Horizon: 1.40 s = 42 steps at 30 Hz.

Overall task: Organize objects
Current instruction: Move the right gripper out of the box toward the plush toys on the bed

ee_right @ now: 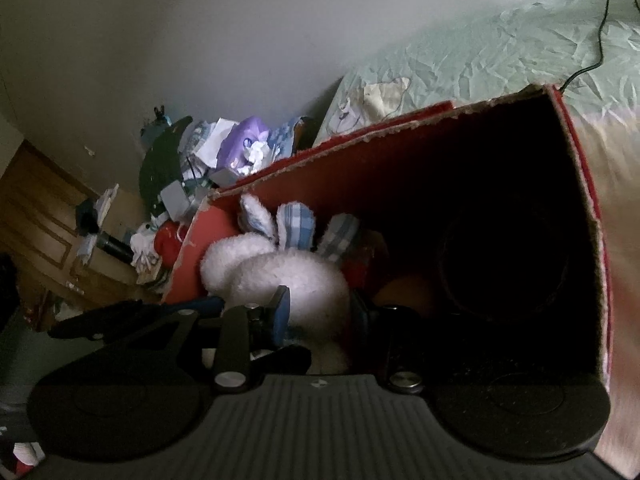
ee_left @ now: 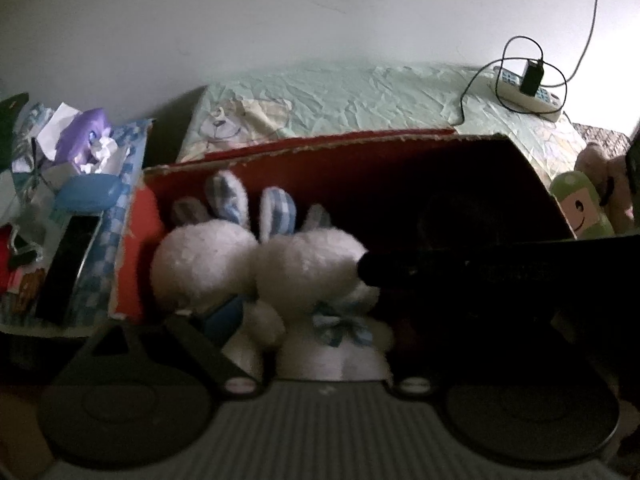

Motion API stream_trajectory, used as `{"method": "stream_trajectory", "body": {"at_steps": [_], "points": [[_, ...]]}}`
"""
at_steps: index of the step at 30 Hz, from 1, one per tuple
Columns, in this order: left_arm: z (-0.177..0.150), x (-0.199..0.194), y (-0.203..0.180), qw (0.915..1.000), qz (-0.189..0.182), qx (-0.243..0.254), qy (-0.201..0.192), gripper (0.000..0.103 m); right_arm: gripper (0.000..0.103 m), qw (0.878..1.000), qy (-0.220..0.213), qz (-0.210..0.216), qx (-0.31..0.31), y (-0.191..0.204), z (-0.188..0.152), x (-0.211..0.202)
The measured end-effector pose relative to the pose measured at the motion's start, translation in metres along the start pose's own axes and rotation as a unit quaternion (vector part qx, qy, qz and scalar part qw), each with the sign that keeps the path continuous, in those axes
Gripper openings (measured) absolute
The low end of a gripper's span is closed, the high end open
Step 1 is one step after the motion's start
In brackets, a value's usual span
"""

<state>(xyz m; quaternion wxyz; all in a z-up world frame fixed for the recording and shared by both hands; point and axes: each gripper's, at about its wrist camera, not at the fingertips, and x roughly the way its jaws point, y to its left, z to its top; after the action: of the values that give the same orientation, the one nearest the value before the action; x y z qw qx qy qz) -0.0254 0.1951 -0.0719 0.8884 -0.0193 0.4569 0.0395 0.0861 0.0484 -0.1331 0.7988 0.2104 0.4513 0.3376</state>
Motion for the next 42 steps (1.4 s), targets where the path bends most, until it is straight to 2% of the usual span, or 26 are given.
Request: {"method": "stream_trajectory", "body": {"at_steps": [17,27,38,42], "points": [[-0.002,-0.015,-0.003,0.9997,0.02,-0.006,-0.009,0.092,0.039,0.998,-0.069,-0.015,-0.003,0.004,-0.015,-0.044],[-0.009,-0.031,-0.007,0.9988,0.039,-0.025,-0.017,0.092,0.039,0.996,-0.083,0.006,-0.01,0.006,-0.026,-0.063],[-0.01,-0.049,-0.036,0.9984,0.031,-0.03,-0.037,0.092,0.039,0.991,-0.128,0.019,-0.037,-0.005,-0.044,-0.109],[-0.004,-0.058,-0.052,0.9982,0.01,-0.028,-0.052,0.091,0.039,0.989,-0.145,0.021,-0.027,-0.019,-0.046,-0.131]]}}
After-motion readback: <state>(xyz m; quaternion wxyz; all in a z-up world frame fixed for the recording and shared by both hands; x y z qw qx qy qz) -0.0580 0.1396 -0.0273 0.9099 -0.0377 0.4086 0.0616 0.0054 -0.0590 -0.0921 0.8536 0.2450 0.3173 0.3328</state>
